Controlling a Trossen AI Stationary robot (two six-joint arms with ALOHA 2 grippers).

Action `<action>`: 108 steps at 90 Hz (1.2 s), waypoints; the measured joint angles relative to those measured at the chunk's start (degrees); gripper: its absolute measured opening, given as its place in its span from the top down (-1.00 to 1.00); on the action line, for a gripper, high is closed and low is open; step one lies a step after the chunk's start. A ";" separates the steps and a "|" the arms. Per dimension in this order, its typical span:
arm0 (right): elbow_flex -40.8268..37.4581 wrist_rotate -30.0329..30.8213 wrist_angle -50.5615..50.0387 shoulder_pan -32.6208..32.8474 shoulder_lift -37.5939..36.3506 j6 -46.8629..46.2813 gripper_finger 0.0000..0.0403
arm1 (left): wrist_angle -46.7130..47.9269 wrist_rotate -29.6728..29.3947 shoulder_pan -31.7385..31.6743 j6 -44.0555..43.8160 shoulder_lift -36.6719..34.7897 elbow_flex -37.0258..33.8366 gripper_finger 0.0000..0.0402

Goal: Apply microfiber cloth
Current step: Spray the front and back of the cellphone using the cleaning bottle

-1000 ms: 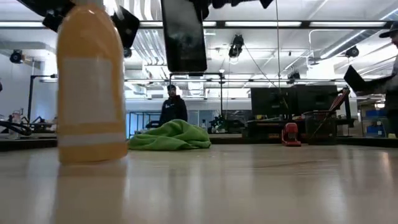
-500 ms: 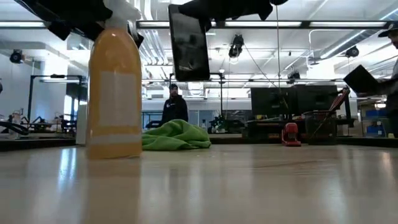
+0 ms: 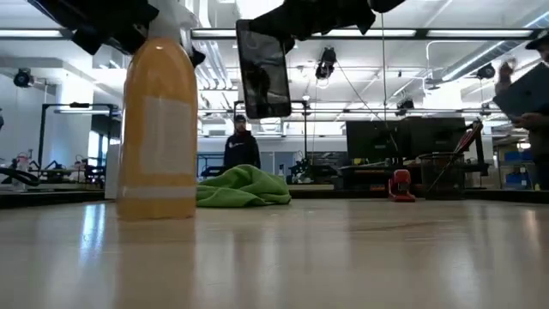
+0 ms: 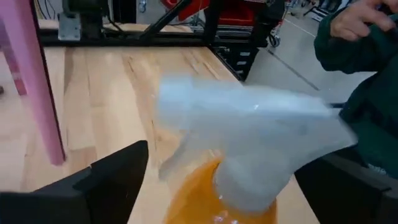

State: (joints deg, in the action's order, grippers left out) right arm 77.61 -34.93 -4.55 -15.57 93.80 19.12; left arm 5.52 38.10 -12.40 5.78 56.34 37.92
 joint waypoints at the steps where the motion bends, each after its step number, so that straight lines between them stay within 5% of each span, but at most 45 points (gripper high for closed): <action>1: 0.01 -0.08 -0.18 0.00 -0.07 0.00 0.92 | 0.21 -0.06 0.00 0.19 -0.02 0.24 -0.89; 18: -0.01 -5.41 -2.89 -0.24 -1.13 0.47 0.93 | 7.36 -0.20 0.02 2.17 -0.09 3.88 -0.90; 56: -0.06 -31.10 -6.08 -0.07 -1.12 4.53 0.93 | 6.51 -0.15 0.22 2.20 0.54 1.65 -0.90; 90: -0.06 -31.02 -7.72 0.04 -1.03 4.54 0.93 | -4.23 -1.44 1.63 2.71 5.11 0.89 -0.89; 108: -0.06 -31.02 -8.70 0.04 -1.03 4.51 0.93 | -9.24 4.84 4.42 2.21 8.46 0.82 -0.81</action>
State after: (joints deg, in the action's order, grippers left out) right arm 77.56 -65.95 -13.25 -15.53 92.77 23.62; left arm -3.73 42.94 -7.99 7.99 64.79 38.74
